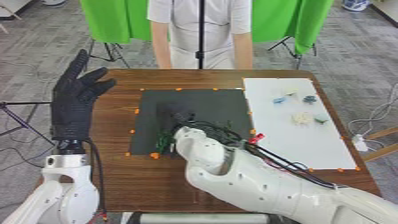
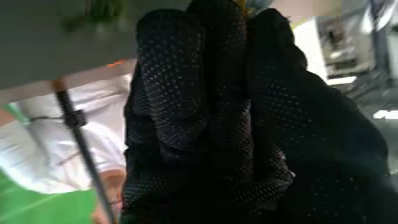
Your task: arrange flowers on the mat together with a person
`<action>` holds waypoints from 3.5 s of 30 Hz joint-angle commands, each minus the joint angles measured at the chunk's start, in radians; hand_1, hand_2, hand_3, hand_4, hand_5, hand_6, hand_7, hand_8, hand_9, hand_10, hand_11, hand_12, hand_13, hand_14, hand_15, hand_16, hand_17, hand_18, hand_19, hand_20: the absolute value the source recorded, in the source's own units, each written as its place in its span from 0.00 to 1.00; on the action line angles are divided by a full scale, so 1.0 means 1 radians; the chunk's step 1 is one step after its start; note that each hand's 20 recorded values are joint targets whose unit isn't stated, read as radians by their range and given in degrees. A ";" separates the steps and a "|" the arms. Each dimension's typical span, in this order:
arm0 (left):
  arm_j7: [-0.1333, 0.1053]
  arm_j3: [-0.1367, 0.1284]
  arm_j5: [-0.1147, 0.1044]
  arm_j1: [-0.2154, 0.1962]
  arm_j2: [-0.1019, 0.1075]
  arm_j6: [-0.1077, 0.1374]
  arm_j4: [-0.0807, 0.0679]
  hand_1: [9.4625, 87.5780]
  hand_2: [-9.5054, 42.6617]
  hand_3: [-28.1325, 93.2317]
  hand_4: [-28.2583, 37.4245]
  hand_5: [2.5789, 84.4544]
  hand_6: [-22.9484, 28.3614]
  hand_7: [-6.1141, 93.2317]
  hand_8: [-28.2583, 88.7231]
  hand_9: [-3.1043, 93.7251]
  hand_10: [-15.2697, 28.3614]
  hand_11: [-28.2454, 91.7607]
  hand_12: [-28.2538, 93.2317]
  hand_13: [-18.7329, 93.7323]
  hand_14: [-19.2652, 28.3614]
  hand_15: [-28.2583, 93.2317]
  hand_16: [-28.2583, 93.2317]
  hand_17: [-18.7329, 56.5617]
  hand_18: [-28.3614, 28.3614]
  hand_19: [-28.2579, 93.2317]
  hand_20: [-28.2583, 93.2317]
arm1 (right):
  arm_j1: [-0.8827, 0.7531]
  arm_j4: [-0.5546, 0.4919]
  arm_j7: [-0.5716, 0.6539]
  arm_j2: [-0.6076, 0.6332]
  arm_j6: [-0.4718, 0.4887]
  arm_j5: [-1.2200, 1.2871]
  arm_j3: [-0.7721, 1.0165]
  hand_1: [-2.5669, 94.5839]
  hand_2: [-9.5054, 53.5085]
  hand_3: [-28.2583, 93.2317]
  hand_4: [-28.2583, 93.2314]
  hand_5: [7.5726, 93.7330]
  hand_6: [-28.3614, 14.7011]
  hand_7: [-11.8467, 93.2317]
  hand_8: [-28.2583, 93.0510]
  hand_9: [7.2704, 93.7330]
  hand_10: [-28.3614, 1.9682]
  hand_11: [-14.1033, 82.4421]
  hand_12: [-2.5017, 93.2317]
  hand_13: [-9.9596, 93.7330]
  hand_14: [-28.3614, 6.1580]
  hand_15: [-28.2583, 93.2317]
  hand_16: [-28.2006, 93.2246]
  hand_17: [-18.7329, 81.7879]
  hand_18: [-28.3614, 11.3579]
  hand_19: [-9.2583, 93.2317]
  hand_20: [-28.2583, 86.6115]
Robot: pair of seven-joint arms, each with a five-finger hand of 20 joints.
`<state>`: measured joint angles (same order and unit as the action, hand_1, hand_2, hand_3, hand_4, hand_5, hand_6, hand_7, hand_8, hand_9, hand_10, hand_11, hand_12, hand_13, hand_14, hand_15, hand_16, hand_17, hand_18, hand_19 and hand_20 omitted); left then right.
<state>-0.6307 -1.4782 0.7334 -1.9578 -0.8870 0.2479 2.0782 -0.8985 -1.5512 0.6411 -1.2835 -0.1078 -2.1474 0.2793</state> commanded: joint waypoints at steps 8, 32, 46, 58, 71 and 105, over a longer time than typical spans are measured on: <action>0.006 0.002 -0.009 -0.020 0.007 0.002 0.003 0.24 0.40 0.75 0.01 0.38 0.72 0.04 0.19 0.51 1.00 0.30 0.35 0.67 1.00 0.62 0.00 0.53 1.00 1.00 0.00 | 0.050 -0.015 0.045 -0.027 -0.090 -0.168 -0.084 0.70 0.00 0.68 0.00 0.76 0.79 0.55 0.08 0.95 0.84 0.33 0.39 0.88 0.78 0.68 0.40 0.52 0.53 0.70 0.44; -0.030 0.027 -0.045 -0.015 0.055 0.043 0.012 0.31 0.50 0.62 0.10 0.31 0.85 0.02 0.18 0.33 1.00 0.26 0.32 0.61 1.00 0.01 0.00 0.70 1.00 1.00 1.00 | 0.022 -0.032 -0.037 -0.053 0.160 -0.190 -0.032 0.68 0.05 0.49 0.02 0.64 0.80 0.54 0.01 0.81 0.72 0.58 0.21 0.80 0.74 0.75 0.38 0.45 0.40 0.72 0.46; -0.019 0.025 -0.040 -0.016 0.053 0.039 0.013 0.31 0.51 0.63 0.11 0.31 0.86 0.02 0.18 0.32 1.00 0.29 0.20 0.66 1.00 0.00 0.00 0.76 1.00 1.00 1.00 | 0.049 -0.037 -0.003 -0.051 0.178 -0.194 -0.049 0.62 0.01 0.52 0.02 0.61 0.78 0.44 0.05 0.80 0.67 0.60 0.20 0.78 0.68 0.77 0.37 0.44 0.33 0.72 0.46; -0.015 0.027 -0.037 -0.007 0.049 0.034 0.008 0.28 0.50 0.67 0.07 0.31 0.85 0.02 0.18 0.33 1.00 0.36 0.00 0.66 1.00 0.00 0.00 0.79 1.00 1.00 1.00 | 0.065 -0.028 0.018 -0.050 0.116 -0.195 -0.075 0.69 0.01 0.45 0.04 0.63 0.75 0.60 0.07 0.78 0.71 0.58 0.22 0.77 0.68 0.78 0.37 0.44 0.26 0.70 0.46; -0.013 0.019 -0.034 -0.019 0.047 0.035 0.013 0.27 0.43 0.70 0.11 0.35 0.74 0.03 0.19 0.43 1.00 0.26 0.37 0.61 1.00 0.51 0.00 0.47 1.00 0.92 1.00 | 0.052 -0.036 -0.015 -0.048 0.127 -0.173 -0.062 0.80 0.03 0.42 0.05 0.78 0.80 0.56 0.12 0.87 0.81 0.36 0.39 0.76 0.74 0.74 0.40 0.45 0.28 0.63 0.51; 0.102 -0.226 0.003 -0.263 -0.103 -0.069 0.032 0.13 0.33 0.83 0.00 0.34 0.52 0.17 0.16 0.38 0.73 0.41 0.34 0.42 0.89 0.56 0.20 0.18 0.98 0.70 0.31 | -0.370 -0.450 -0.156 0.153 0.128 0.826 0.712 0.32 0.14 0.78 0.02 0.56 0.65 0.26 0.12 0.62 0.40 0.34 0.18 0.60 0.31 0.62 0.32 0.30 0.08 0.58 0.40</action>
<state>-0.5650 -1.6738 0.7305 -2.1691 -0.9196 0.2359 2.1229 -1.0282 -1.9414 0.5863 -1.2076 0.0942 -1.6652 0.7023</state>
